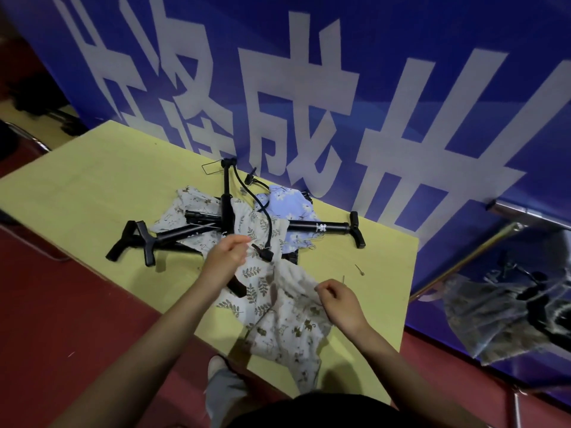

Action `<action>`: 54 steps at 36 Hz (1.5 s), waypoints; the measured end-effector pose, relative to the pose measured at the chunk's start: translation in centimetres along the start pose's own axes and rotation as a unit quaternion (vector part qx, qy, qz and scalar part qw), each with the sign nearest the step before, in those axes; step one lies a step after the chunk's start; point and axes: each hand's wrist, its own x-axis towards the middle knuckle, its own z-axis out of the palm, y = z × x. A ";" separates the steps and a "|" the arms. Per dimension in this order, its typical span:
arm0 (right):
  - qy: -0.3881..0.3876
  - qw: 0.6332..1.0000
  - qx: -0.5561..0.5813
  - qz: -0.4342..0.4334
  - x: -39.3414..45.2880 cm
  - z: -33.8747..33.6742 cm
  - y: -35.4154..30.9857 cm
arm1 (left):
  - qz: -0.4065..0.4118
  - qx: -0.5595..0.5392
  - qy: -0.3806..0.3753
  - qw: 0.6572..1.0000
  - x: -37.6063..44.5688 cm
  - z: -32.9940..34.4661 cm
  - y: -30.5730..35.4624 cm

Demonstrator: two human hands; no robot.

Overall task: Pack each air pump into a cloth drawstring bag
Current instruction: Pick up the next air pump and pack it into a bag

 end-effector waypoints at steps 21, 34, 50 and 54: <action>-0.150 0.966 -0.178 -0.116 7.3 16.4 -9.2 | -0.261 -0.194 0.043 0.945 8.3 -6.9 -6.1; 0.051 0.926 0.366 0.082 9.0 8.5 -12.5 | -0.213 -0.186 0.027 0.959 12.1 -5.8 -3.3; -0.022 0.860 0.502 -0.082 5.7 -8.4 -6.9 | 0.044 -0.222 0.032 0.974 10.2 1.8 8.7; -0.030 0.856 0.507 -0.094 4.0 -12.2 -5.2 | 0.076 -0.280 0.015 0.957 9.5 4.0 11.9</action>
